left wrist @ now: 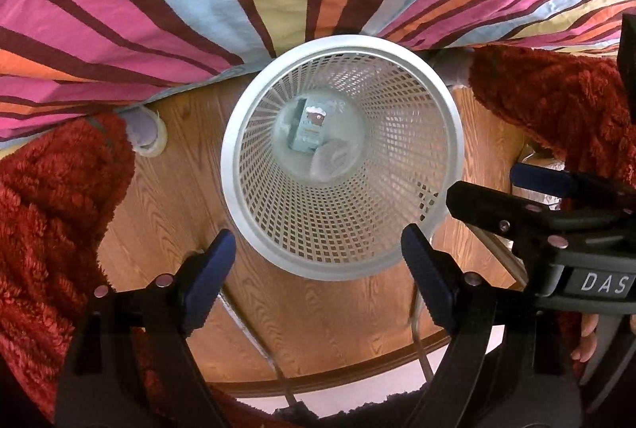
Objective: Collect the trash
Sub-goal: 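Open both tools to drop the boxes into the wastebasket, then raise both tools back toward the remaining boxes on the bed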
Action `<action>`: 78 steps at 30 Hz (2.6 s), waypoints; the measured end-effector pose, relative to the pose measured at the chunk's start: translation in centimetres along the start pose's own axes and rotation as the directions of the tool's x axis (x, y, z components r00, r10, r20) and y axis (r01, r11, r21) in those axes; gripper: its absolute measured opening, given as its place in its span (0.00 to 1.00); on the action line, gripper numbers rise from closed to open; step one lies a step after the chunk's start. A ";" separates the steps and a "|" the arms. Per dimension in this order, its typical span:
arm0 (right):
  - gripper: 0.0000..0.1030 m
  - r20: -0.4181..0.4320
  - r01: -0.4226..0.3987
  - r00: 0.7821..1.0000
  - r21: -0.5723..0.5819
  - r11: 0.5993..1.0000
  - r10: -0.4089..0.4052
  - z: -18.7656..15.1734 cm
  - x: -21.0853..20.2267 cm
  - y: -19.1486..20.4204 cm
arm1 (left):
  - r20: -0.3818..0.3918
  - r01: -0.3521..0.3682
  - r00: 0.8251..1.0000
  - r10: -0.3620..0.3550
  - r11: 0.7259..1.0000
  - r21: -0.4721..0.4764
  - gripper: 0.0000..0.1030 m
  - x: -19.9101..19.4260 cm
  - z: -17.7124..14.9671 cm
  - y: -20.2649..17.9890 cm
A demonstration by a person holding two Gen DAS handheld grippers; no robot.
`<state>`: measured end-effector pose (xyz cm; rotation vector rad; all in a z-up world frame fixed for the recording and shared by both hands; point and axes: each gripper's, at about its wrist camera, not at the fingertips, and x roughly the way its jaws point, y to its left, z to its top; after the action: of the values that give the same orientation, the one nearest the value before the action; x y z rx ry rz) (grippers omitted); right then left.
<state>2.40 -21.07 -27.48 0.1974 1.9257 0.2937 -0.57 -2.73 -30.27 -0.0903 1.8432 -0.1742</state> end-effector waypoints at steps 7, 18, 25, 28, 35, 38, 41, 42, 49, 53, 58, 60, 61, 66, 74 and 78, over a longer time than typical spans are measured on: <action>0.84 0.006 -0.003 1.000 -0.002 1.000 0.003 0.0 0.0 0.0 | 0.003 0.002 1.000 -0.002 1.000 -0.007 0.81 0.0 0.0 0.2; 0.84 0.017 -0.007 1.000 -0.011 1.000 0.007 -0.1 0.0 0.3 | 0.016 0.003 1.000 -0.002 1.000 -0.022 0.87 -0.1 -0.1 0.6; 0.92 0.028 -0.017 0.999 -0.028 0.999 0.017 -0.1 -0.2 0.5 | 0.021 0.005 1.000 -0.005 1.000 -0.027 0.87 -0.2 -0.1 0.6; 0.92 0.038 -0.016 0.999 -0.042 0.999 0.018 -0.1 -0.4 0.7 | 0.025 0.003 1.000 -0.003 1.000 -0.028 0.87 -0.3 -0.2 0.6; 0.92 0.055 -0.019 0.998 -0.061 0.998 0.023 -0.2 -0.6 1.0 | 0.036 0.009 0.999 -0.008 0.999 -0.038 0.87 -0.6 -0.2 0.9; 0.92 0.072 -0.022 0.997 -0.073 0.997 0.027 -0.3 -0.9 1.2 | 0.050 0.010 0.999 -0.008 0.999 -0.038 0.87 -0.9 -0.2 0.9; 0.92 0.096 -0.033 0.994 -0.089 0.995 0.042 -0.4 -1.4 1.5 | 0.069 0.010 0.998 -0.008 0.999 -0.036 0.87 -1.3 -0.2 0.8; 0.92 0.109 -0.039 0.993 -0.095 0.995 0.050 -0.4 -1.6 1.5 | 0.074 0.010 0.997 -0.008 0.999 -0.037 0.87 -1.4 -0.3 0.8; 0.92 0.251 -0.057 0.964 -0.129 0.990 0.088 -1.1 -4.5 1.8 | 0.145 0.012 0.989 -0.005 0.999 -0.048 0.87 -3.0 -0.6 1.2; 0.92 0.384 -0.067 0.914 -0.175 0.982 0.130 -2.0 -7.9 2.2 | 0.240 0.013 0.971 0.000 0.998 -0.053 0.87 -5.4 -1.1 1.5; 0.92 0.521 -0.072 0.835 -0.214 0.974 0.176 -3.2 -12.0 2.2 | 0.361 -0.008 0.932 0.035 0.997 -0.075 0.87 -9.1 -1.7 2.0; 0.92 0.565 -0.085 0.802 -0.211 0.974 0.192 -3.6 -13.6 1.9 | 0.423 -0.013 0.905 0.049 0.996 -0.087 0.87 -11.2 -2.0 2.4; 0.92 0.590 -0.081 0.785 -0.208 0.975 0.191 -3.8 -14.5 1.8 | 0.452 -0.009 0.890 0.051 0.995 -0.094 0.87 -12.2 -2.1 2.6; 0.92 0.689 -0.061 0.697 -0.216 0.974 0.197 -4.3 -18.4 1.5 | 0.604 0.049 0.796 0.030 0.992 -0.115 0.91 -17.3 -2.7 3.3; 0.92 0.790 0.028 0.586 -0.242 0.970 0.180 -4.5 -21.6 2.1 | 0.701 0.050 0.713 0.006 0.997 -0.060 0.93 -22.5 -2.3 1.8; 0.92 0.813 0.031 0.557 -0.225 0.974 0.170 -4.2 -22.9 1.9 | 0.722 0.058 0.692 -0.007 0.997 -0.046 0.93 -23.9 -1.8 1.0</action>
<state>6.85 -25.98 -5.09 0.2174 0.9119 0.3747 4.29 2.07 -7.27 -0.2075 1.0435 -0.0813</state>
